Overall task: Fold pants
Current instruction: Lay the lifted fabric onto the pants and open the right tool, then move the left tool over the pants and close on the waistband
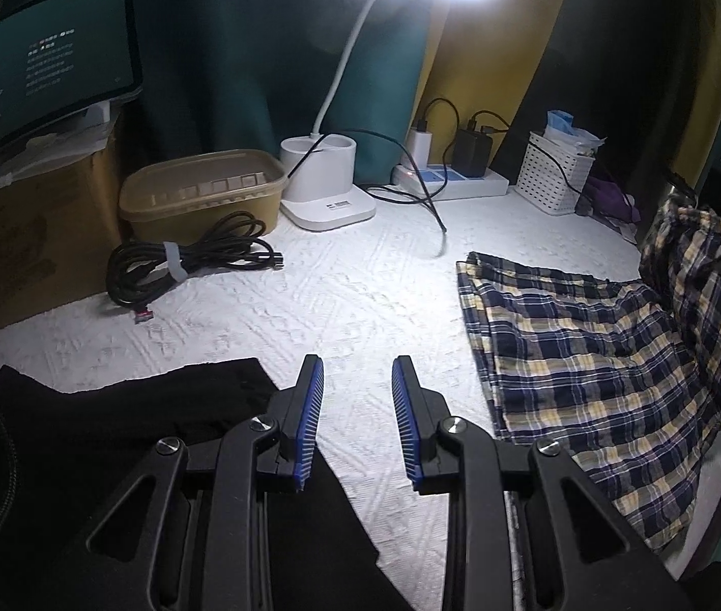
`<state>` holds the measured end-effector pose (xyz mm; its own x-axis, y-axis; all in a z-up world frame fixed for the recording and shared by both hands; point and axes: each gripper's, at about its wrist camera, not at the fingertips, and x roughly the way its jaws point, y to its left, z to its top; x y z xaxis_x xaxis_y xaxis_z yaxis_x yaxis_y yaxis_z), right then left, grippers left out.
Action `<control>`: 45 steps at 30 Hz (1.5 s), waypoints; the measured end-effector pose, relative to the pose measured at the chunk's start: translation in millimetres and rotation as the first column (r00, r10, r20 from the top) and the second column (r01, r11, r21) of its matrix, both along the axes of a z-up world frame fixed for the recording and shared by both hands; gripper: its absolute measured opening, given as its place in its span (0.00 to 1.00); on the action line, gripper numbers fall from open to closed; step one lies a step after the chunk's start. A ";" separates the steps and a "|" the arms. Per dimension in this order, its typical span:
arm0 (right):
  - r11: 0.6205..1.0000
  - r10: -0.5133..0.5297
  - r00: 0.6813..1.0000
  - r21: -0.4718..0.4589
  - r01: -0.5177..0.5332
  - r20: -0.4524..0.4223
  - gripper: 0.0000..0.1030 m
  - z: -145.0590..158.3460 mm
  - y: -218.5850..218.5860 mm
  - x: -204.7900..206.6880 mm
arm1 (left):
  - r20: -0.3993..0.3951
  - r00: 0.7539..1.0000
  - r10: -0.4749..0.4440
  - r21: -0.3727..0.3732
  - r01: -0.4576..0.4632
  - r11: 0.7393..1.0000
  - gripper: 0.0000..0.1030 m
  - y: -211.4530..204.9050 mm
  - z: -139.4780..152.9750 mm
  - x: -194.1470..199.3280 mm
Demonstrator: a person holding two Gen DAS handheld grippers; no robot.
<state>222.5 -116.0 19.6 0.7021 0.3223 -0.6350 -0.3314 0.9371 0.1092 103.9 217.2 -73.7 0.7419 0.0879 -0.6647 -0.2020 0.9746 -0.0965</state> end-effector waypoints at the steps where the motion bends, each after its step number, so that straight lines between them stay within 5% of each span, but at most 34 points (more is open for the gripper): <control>1: 1.000 0.010 1.000 -0.007 -0.010 -0.006 0.14 -2.5 6.8 1.5 | 0.000 1.000 -0.001 -0.001 0.001 1.000 0.26 1.7 -0.7 -0.5; 18: 0.984 0.155 0.977 -0.063 -0.166 -0.148 0.14 -58.6 109.1 13.3 | -0.011 0.999 0.037 -0.057 -0.038 0.998 0.26 41.5 -12.0 -6.3; 30: 0.973 0.185 0.957 -0.095 -0.211 -0.224 0.16 -89.2 142.1 6.0 | -0.019 0.999 0.041 -0.042 -0.041 0.998 0.26 38.5 -9.5 -17.1; 31: 0.972 0.186 0.958 -0.099 -0.211 -0.220 0.20 -88.6 142.5 4.2 | -0.019 0.999 0.042 -0.039 -0.042 0.998 0.26 37.1 -8.1 -18.6; 33: 0.971 0.196 0.957 -0.097 -0.221 -0.215 0.49 -86.3 142.8 -0.2 | -0.015 0.999 0.042 -0.034 -0.042 0.999 0.26 33.9 -5.2 -20.5; 34: 0.969 0.204 0.955 -0.091 -0.228 -0.215 0.88 -85.3 142.9 -2.3 | -0.013 0.999 0.043 -0.031 -0.043 0.999 0.26 32.0 -3.3 -21.8; 35: 0.967 0.223 0.952 -0.079 -0.243 -0.208 1.00 -83.3 143.2 -6.4 | -0.010 0.999 0.042 -0.028 -0.042 0.999 0.26 29.5 -1.0 -22.7; 45: 0.963 0.256 0.954 -0.039 -0.265 -0.156 1.00 -66.2 114.4 -26.0 | -0.010 1.000 0.007 0.009 -0.007 1.000 0.26 -8.1 14.3 -18.7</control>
